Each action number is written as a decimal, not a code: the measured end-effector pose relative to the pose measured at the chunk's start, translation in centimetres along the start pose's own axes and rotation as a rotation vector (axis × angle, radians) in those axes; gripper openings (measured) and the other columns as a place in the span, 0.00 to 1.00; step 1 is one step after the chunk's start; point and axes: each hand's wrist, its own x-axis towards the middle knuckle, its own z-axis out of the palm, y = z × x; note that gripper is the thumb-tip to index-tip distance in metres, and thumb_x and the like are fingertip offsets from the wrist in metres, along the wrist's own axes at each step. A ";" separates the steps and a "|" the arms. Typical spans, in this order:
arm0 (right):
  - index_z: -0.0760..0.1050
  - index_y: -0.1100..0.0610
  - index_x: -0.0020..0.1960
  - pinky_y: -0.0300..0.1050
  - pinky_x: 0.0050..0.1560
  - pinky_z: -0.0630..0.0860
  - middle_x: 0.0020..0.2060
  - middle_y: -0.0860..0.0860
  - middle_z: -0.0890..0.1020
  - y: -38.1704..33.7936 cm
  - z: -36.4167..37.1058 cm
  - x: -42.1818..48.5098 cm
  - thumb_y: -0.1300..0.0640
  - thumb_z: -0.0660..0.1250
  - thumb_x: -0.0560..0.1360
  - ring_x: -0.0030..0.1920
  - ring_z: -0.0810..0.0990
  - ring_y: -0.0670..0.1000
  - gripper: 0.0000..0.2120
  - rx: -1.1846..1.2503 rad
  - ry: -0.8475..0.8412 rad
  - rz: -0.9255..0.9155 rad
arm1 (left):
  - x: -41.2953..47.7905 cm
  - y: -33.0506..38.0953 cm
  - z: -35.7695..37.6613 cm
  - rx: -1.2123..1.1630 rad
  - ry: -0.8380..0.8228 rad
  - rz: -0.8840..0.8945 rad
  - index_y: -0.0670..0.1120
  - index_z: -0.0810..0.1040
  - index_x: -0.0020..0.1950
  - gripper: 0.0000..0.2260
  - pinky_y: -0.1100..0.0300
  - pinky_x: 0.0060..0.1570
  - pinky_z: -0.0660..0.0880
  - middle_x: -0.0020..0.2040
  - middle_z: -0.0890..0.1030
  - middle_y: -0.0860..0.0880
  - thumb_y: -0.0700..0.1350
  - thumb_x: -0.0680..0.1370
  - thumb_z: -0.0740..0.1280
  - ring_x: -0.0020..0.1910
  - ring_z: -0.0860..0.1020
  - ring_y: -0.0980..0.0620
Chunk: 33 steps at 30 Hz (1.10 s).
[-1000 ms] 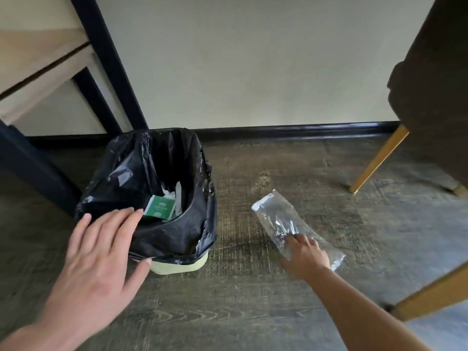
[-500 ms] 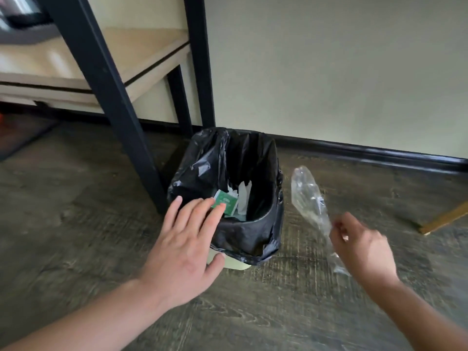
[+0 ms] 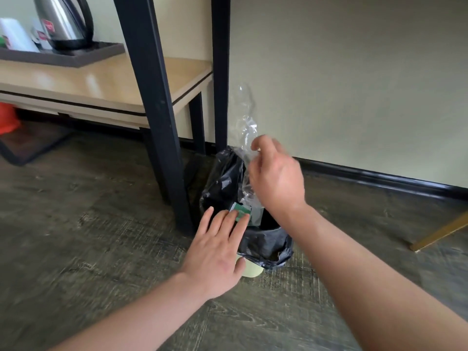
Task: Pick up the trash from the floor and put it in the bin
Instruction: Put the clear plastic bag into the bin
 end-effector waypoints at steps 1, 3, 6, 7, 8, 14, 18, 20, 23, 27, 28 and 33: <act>0.76 0.60 0.56 0.46 0.35 0.67 0.45 0.58 0.82 0.2 1.3 -0.2 0.64 0.63 0.77 0.36 0.81 0.63 0.09 -0.034 -0.059 0.035 | 0.0 0.1 -0.2 0.000 -0.003 -0.001 0.45 0.49 0.82 0.37 0.37 0.80 0.48 0.80 0.64 0.41 0.61 0.79 0.57 0.80 0.61 0.39; 0.75 0.59 0.60 0.48 0.37 0.67 0.52 0.59 0.79 0.6 3.3 -0.9 0.66 0.63 0.77 0.42 0.82 0.64 0.13 -0.173 -0.291 0.136 | -0.1 0.2 -0.5 -0.006 -0.018 -0.007 0.45 0.48 0.82 0.37 0.38 0.80 0.45 0.81 0.62 0.41 0.60 0.79 0.57 0.81 0.59 0.40; 0.75 0.58 0.64 0.51 0.42 0.75 0.62 0.59 0.76 1.2 4.9 -1.7 0.62 0.63 0.78 0.54 0.83 0.63 0.15 -0.368 -0.677 0.279 | 0.0 0.2 -0.7 -0.018 -0.024 -0.012 0.44 0.51 0.82 0.36 0.38 0.81 0.44 0.81 0.62 0.41 0.59 0.79 0.57 0.81 0.58 0.40; 0.77 0.58 0.65 0.52 0.48 0.78 0.63 0.58 0.79 1.5 5.3 -1.9 0.60 0.63 0.79 0.59 0.83 0.63 0.16 -0.393 -0.782 0.334 | 0.0 0.2 -0.7 -0.023 -0.025 -0.014 0.43 0.53 0.81 0.35 0.38 0.81 0.45 0.80 0.63 0.41 0.59 0.79 0.57 0.81 0.58 0.40; 0.78 0.58 0.66 0.52 0.53 0.79 0.64 0.58 0.81 1.9 5.5 -2.0 0.59 0.62 0.80 0.62 0.82 0.62 0.17 -0.422 -0.867 0.378 | 0.0 0.1 -0.6 -0.027 -0.024 -0.017 0.43 0.55 0.80 0.35 0.38 0.81 0.46 0.80 0.64 0.41 0.59 0.78 0.58 0.81 0.59 0.40; 0.75 0.62 0.70 0.55 0.66 0.77 0.69 0.59 0.79 3.1 7.1 -2.7 0.60 0.58 0.81 0.69 0.79 0.61 0.19 -0.398 -1.144 0.377 | 0.0 0.3 -0.5 -0.067 -0.029 -0.029 0.42 0.56 0.81 0.35 0.39 0.81 0.45 0.81 0.62 0.42 0.57 0.78 0.57 0.82 0.57 0.41; 0.78 0.63 0.64 0.53 0.59 0.80 0.62 0.60 0.83 2.9 6.3 -2.1 0.63 0.60 0.79 0.64 0.82 0.62 0.16 -0.363 -0.972 0.377 | 0.0 0.0 -0.7 -0.075 -0.022 -0.019 0.41 0.55 0.81 0.35 0.40 0.81 0.46 0.82 0.62 0.42 0.56 0.77 0.54 0.82 0.57 0.42; 0.80 0.60 0.60 0.53 0.56 0.82 0.57 0.59 0.85 2.7 5.6 -1.9 0.63 0.61 0.77 0.60 0.84 0.62 0.15 -0.355 -0.918 0.331 | -0.1 -0.1 -0.7 -0.083 -0.014 -0.018 0.41 0.57 0.80 0.35 0.40 0.81 0.47 0.80 0.64 0.42 0.56 0.76 0.53 0.81 0.59 0.42; 0.82 0.55 0.61 0.54 0.56 0.83 0.57 0.57 0.85 2.6 3.5 -1.5 0.62 0.61 0.76 0.57 0.84 0.62 0.18 -0.294 -0.856 0.282 | -0.1 -0.3 -0.7 -0.128 0.009 -0.019 0.43 0.61 0.78 0.34 0.42 0.81 0.49 0.78 0.67 0.44 0.56 0.74 0.53 0.80 0.62 0.44; 0.81 0.50 0.65 0.52 0.61 0.81 0.62 0.52 0.86 2.6 -1.5 -1.5 0.59 0.58 0.79 0.61 0.84 0.58 0.19 -0.166 -0.694 0.240 | -0.1 -0.5 -1.2 -0.238 0.062 -0.030 0.46 0.63 0.72 0.27 0.47 0.82 0.49 0.74 0.66 0.47 0.55 0.75 0.54 0.78 0.64 0.49; 0.81 0.50 0.65 0.51 0.61 0.80 0.62 0.50 0.86 2.6 -3.0 -1.6 0.58 0.58 0.80 0.61 0.84 0.56 0.18 -0.143 -0.629 0.224 | -0.2 -0.5 -1.4 -0.260 0.075 -0.030 0.47 0.63 0.71 0.25 0.49 0.82 0.49 0.74 0.66 0.47 0.55 0.75 0.55 0.77 0.65 0.49; 0.83 0.47 0.59 0.42 0.53 0.80 0.54 0.42 0.88 3.2 -12.3 -2.2 0.55 0.64 0.80 0.50 0.87 0.47 0.12 -0.061 -0.345 0.260 | -0.3 -0.7 -2.3 -0.316 0.100 -0.035 0.49 0.65 0.70 0.23 0.58 0.80 0.52 0.74 0.64 0.49 0.56 0.78 0.59 0.75 0.64 0.50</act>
